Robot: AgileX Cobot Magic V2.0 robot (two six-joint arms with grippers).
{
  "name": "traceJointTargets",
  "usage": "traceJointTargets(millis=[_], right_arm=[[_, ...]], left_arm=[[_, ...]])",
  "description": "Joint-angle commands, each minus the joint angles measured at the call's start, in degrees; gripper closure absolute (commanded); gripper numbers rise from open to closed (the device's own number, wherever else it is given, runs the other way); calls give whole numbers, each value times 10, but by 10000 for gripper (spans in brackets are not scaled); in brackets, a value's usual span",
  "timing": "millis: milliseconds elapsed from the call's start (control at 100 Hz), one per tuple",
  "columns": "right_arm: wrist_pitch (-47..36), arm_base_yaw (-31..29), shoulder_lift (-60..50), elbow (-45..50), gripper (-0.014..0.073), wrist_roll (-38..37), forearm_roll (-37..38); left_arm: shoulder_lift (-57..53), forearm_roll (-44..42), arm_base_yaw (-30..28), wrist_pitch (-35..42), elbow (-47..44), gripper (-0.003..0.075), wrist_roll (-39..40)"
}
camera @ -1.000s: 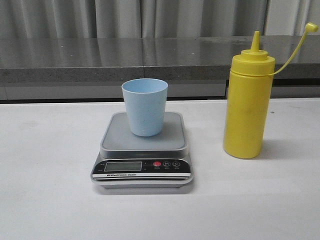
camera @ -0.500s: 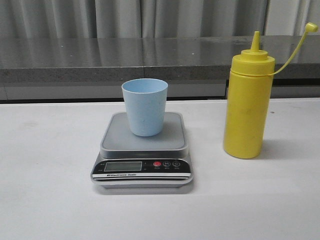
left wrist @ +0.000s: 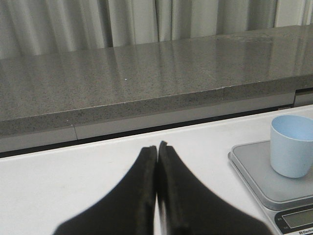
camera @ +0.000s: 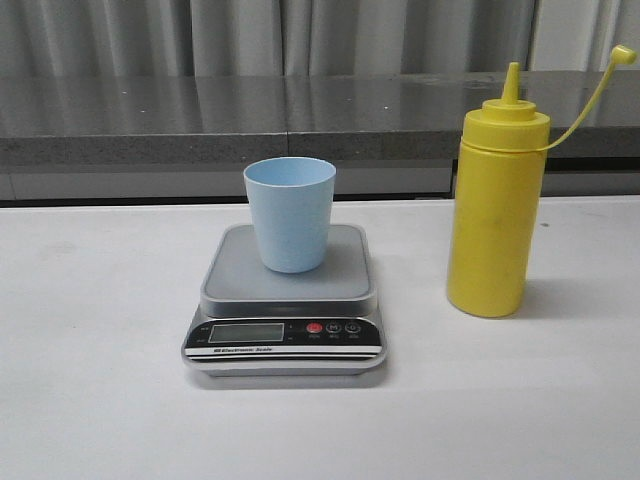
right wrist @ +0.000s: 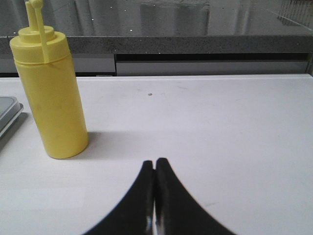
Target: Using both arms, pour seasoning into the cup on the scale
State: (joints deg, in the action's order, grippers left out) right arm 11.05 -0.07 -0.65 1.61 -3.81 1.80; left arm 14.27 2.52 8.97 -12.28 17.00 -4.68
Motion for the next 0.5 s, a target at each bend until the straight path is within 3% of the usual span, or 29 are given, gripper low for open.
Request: traceJointTargets(millis=[0, 490], right_arm=[[-48, -4, -11, -10, 662, 4, 6], [-153, -4, -11, -12, 662, 3, 6]], left_arm=[[4, 1, -2, 46, 17, 740, 3], [4, 1, -2, 46, 17, 740, 3]])
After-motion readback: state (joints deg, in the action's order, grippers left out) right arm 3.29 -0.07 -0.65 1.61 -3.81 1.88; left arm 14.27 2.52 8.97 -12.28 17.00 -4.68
